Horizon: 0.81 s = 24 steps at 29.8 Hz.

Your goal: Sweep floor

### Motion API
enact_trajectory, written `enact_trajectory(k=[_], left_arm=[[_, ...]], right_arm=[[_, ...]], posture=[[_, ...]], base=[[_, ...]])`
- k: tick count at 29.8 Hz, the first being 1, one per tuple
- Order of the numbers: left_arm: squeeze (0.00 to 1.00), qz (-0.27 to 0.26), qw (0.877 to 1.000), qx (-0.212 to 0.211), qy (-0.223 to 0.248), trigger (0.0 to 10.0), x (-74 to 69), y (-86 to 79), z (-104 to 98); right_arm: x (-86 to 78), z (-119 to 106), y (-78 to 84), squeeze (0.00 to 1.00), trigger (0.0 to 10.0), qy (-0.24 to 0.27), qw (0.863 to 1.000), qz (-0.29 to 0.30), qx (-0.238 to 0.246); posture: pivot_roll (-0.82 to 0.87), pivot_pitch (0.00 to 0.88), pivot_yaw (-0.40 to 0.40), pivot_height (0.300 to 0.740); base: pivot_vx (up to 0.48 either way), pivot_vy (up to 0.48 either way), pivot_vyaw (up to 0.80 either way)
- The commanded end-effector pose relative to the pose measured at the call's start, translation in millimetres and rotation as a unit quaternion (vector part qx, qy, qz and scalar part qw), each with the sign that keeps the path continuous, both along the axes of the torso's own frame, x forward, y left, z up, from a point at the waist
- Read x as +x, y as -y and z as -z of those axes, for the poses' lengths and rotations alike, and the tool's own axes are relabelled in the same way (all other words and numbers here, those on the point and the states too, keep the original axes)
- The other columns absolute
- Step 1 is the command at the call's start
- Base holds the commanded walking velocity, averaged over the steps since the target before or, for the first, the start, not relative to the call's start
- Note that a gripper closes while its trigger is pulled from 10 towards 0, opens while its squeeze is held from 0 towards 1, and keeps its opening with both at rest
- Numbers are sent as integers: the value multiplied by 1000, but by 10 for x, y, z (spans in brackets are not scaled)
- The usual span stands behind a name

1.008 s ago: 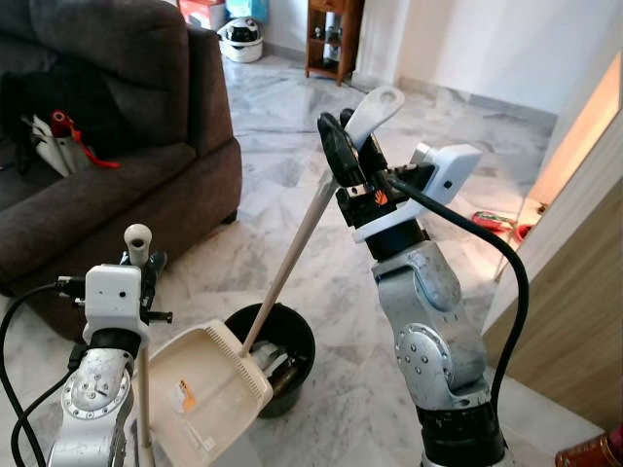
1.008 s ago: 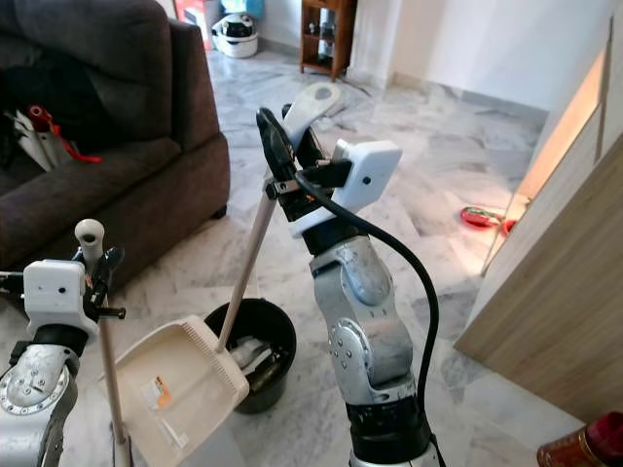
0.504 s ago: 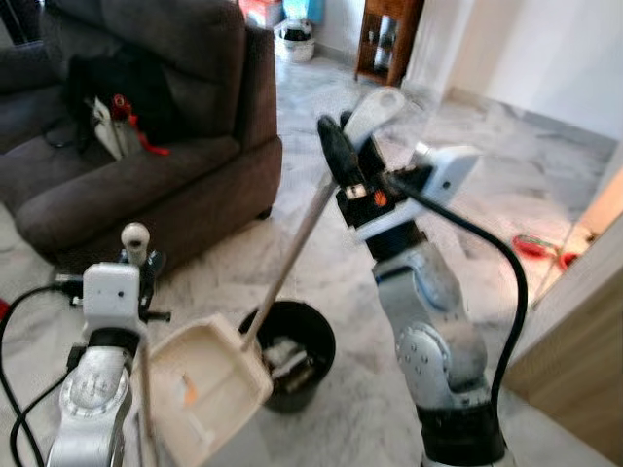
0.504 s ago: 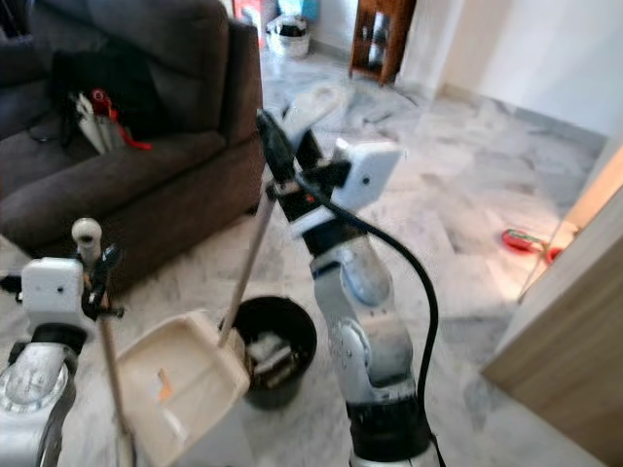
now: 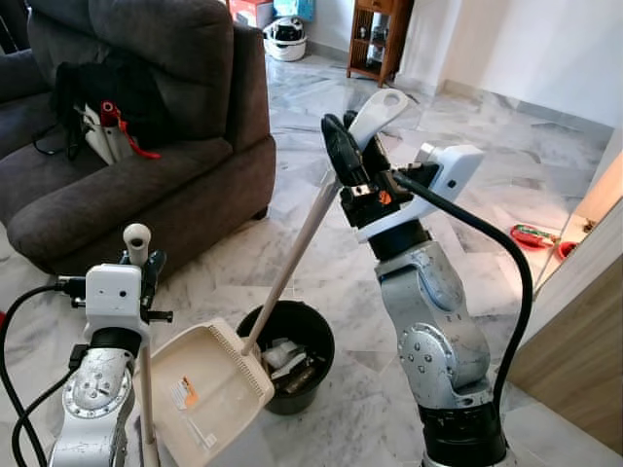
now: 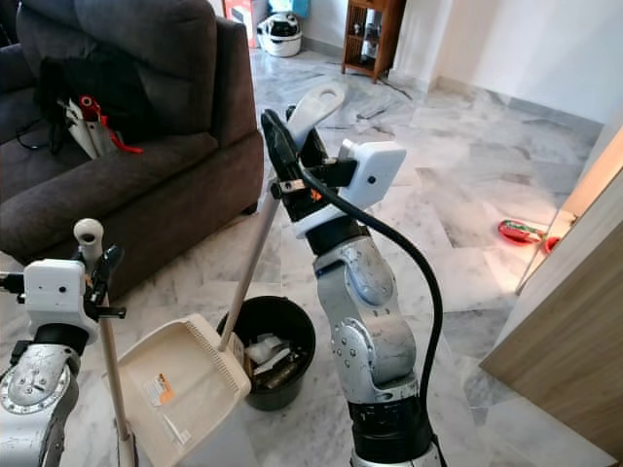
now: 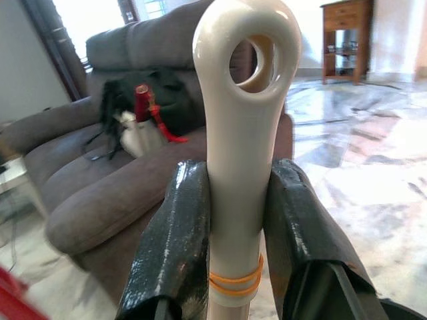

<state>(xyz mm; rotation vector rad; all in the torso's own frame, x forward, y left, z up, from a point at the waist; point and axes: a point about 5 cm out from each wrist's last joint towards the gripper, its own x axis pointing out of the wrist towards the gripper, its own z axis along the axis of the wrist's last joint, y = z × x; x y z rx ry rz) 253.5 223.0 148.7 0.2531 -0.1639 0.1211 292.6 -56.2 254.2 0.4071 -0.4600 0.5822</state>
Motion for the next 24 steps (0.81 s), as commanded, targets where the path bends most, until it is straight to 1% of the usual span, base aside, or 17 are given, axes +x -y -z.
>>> enact_trajectory(k=[1, 2, 4, 24], left_arm=[[0, -1, 1000, 8, 22, 10000, 1, 14, -107], [0, -1, 1000, 8, 22, 10000, 2, 13, -108], [0, -1, 1000, 8, 22, 10000, 2, 12, -108], [0, -3, 1000, 9, 23, 10000, 6, 7, -116]], right_arm=[[-64, -132, -70, 0, 10000, 23, 999, -26, 28], [-64, -131, -71, 0, 10000, 22, 999, -26, 29], [-56, -128, -59, 0, 10000, 16, 999, -23, 38], [-45, -115, -53, 0, 10000, 9, 999, -25, 39]], posture=[[71, 34, -6, 740], [71, 34, -6, 740], [71, 34, -6, 740], [74, 34, -7, 740]], base=[[255, 0, 788], [255, 0, 788], [253, 0, 0], [254, 0, 0]])
